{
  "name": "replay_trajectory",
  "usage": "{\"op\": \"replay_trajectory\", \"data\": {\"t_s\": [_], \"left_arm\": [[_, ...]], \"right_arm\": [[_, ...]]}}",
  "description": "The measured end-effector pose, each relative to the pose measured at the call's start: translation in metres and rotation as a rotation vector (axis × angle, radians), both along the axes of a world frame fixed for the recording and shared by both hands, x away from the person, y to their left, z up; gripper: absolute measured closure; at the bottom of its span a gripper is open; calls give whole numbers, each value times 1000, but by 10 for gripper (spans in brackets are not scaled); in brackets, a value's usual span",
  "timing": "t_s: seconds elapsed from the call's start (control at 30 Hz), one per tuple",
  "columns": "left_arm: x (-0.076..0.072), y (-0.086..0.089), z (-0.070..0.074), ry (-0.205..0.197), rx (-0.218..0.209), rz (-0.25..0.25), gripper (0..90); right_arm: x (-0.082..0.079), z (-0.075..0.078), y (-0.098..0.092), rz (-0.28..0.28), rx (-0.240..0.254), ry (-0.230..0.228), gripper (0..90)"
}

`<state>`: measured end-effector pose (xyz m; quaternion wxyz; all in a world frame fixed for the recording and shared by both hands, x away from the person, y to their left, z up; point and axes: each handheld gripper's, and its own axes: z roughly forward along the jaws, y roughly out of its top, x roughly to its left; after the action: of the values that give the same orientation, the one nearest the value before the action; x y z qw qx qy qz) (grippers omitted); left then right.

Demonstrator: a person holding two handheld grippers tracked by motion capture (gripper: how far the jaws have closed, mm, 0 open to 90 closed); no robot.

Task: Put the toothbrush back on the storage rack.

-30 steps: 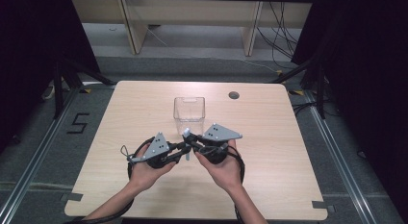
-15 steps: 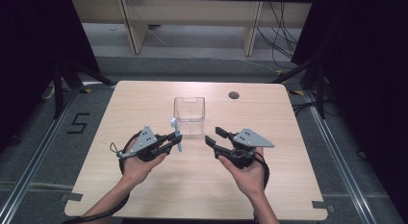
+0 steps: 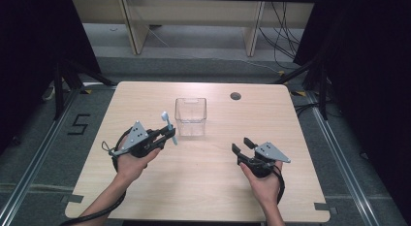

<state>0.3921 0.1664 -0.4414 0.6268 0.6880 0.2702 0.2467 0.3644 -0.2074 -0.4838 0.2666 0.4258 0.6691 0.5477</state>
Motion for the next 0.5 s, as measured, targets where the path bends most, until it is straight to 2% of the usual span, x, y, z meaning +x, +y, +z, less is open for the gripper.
{"op": "replay_trajectory", "data": {"t_s": [0.03,0.1,0.13,0.17,0.2,0.23,0.27,0.3,0.37,0.4,0.43,0.47,0.5], "left_arm": [[0,1,1,0,2,3,783],[1,2,2,-1,-2,5,783],[2,2,3,-1,-2,3,783],[4,2,3,-5,-7,1,783],[5,3,5,-4,-3,5,783],[6,4,6,-6,-4,7,783],[8,4,7,-11,-6,7,783],[8,4,8,-12,-8,8,783],[11,3,11,-19,-8,8,783],[12,3,12,-21,-5,9,783],[13,3,13,-24,-7,11,783],[15,3,14,-30,-12,9,783],[15,3,16,-29,-7,13,783]], "right_arm": [[2,-1,-3,-5,-17,-22,463],[0,-3,-4,-17,-8,-12,464],[1,-5,-6,-17,-14,-26,463],[0,-5,-7,-21,-23,-20,460],[-1,-7,-7,-29,-12,-15,458],[-1,-8,-8,-31,-41,-21,456],[0,-11,-8,-26,-16,-37,454],[-1,-12,-8,-44,-26,-35,452],[-2,-13,-7,-33,-5,-20,453],[-2,-13,-9,-38,-37,-31,452],[-3,-14,-7,-37,-4,-26,452],[-1,-14,-8,-32,-26,-50,451],[-2,-15,-7,-34,-12,-44,450]]}}
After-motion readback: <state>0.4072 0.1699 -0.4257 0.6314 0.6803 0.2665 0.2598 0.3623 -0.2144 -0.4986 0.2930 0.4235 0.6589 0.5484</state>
